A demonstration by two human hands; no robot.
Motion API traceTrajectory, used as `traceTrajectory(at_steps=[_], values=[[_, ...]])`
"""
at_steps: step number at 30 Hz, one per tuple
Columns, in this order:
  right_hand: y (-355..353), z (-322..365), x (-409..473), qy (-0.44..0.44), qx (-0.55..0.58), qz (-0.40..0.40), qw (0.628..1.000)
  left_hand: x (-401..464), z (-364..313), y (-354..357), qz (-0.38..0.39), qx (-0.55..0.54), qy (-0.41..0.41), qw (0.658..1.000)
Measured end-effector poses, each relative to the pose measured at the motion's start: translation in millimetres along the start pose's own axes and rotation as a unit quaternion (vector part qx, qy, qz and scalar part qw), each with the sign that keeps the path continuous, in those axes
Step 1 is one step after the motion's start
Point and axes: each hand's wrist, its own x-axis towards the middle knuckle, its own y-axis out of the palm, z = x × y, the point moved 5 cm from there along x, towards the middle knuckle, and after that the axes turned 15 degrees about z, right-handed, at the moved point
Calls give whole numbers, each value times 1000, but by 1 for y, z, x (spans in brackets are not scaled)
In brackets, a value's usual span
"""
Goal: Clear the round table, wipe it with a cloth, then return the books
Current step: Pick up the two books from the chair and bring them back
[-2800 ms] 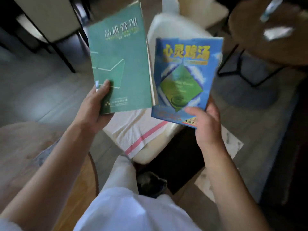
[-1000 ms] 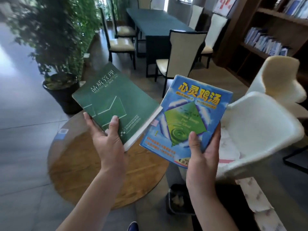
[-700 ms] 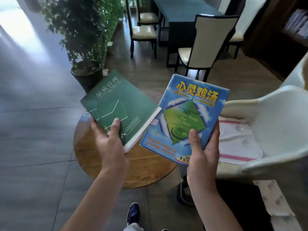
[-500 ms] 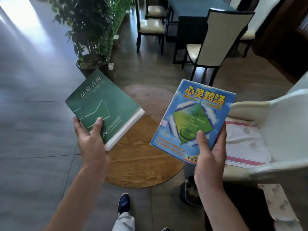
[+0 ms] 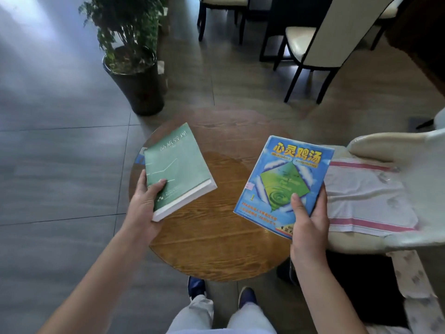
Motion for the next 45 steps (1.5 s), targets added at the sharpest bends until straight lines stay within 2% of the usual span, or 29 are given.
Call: traceTrajectory(at_steps=[12, 17, 23, 30, 34, 37, 42, 43, 45], values=[[12, -75, 94, 109, -41, 69, 991, 79, 37, 0, -37, 83, -76, 993], [10, -110, 169, 146, -63, 118, 980, 127, 60, 7, -74, 162, -67, 982], [11, -147, 227, 154, -131, 176, 963, 189, 100, -4, -72, 250, -83, 962], [35, -215, 228, 198, -160, 134, 958, 261, 122, -41, -60, 307, -95, 945], [52, -223, 261, 170, -177, 136, 960, 313, 102, -59, -38, 356, -103, 928], [71, -234, 307, 142, -200, 153, 957, 355, 85, -62, -20, 412, -87, 907], [80, -255, 359, 166, -231, 154, 946, 385, 96, -56, 14, 466, -101, 879], [93, -260, 366, 166, -242, 163, 942, 389, 93, -64, 7, 496, -108, 862], [103, -262, 373, 166, -280, 176, 929, 388, 91, -69, -13, 592, -101, 799]])
